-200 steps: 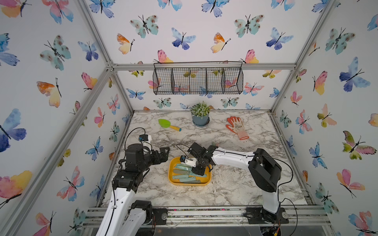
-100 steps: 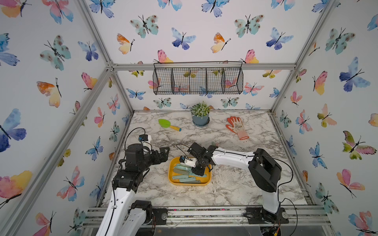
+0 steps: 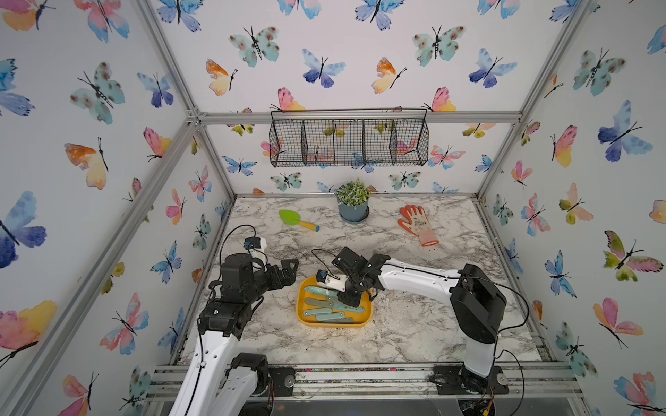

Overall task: Take the fruit knife out of the storage box
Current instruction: Pick up the fruit knife from the storage box, then place the fruit knife at the center of the board.

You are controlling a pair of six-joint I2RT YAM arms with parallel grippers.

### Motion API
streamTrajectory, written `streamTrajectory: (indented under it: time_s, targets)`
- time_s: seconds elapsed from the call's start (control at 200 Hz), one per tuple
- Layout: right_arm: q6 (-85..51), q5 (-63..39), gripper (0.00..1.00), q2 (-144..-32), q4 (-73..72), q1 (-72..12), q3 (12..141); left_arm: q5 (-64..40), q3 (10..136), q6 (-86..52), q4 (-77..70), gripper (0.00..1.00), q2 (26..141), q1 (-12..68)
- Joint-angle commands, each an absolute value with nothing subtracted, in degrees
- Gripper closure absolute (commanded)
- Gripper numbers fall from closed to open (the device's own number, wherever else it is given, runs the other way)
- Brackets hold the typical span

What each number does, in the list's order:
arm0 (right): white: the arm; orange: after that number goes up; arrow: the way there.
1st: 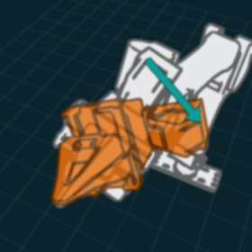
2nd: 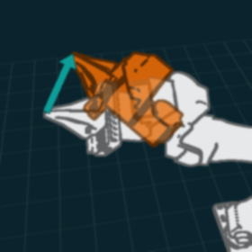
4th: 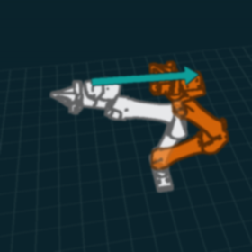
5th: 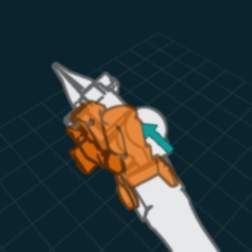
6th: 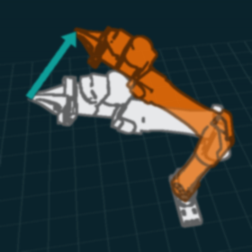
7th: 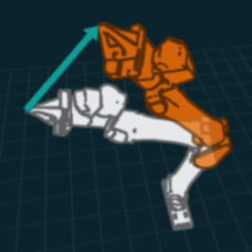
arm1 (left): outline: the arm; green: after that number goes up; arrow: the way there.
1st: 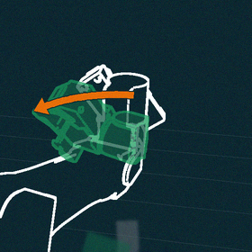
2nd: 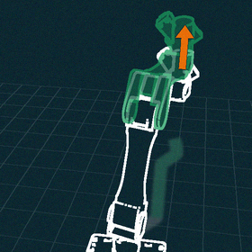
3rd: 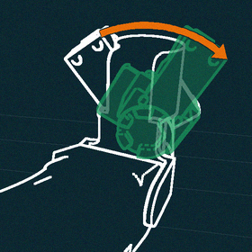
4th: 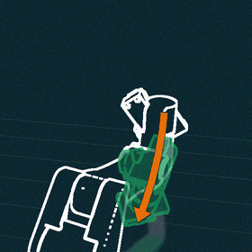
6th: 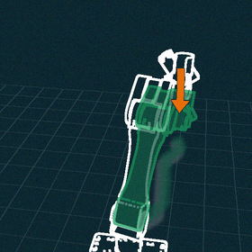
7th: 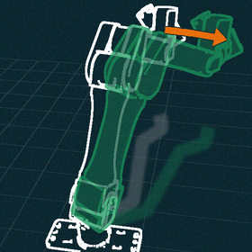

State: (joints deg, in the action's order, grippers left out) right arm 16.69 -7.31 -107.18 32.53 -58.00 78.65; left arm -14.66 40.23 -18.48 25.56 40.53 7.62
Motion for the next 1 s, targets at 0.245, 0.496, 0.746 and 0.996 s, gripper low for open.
streamTrajectory:
  time_s: [0.245, 0.496, 0.746, 0.996]
  targets:
    - [3.99, -5.56, 0.85, -93.95, 26.37, -48.85, 71.16, -17.14, 39.73, -18.04, 24.28, 0.02, 39.66, 7.81]
    - [-7.16, -3.74, 0.86, -88.85, 21.71, -36.51, 60.95, -19.48, 40.15, -16.7, 24.36, 0.02, 45.49, 15.11]
    - [-16.36, -7.89, 0.87, -89.07, 15.42, -27.73, 51.0, -16.14, 41.07, -16.5, 25.98, 0.02, 48.21, 22.05]
    - [-18.83, -12.56, 0.87, -91.56, 10.91, -24.9, 46.89, -17.76, 40.63, -16.3, 25.49, 0.02, 48.48, 22.55]
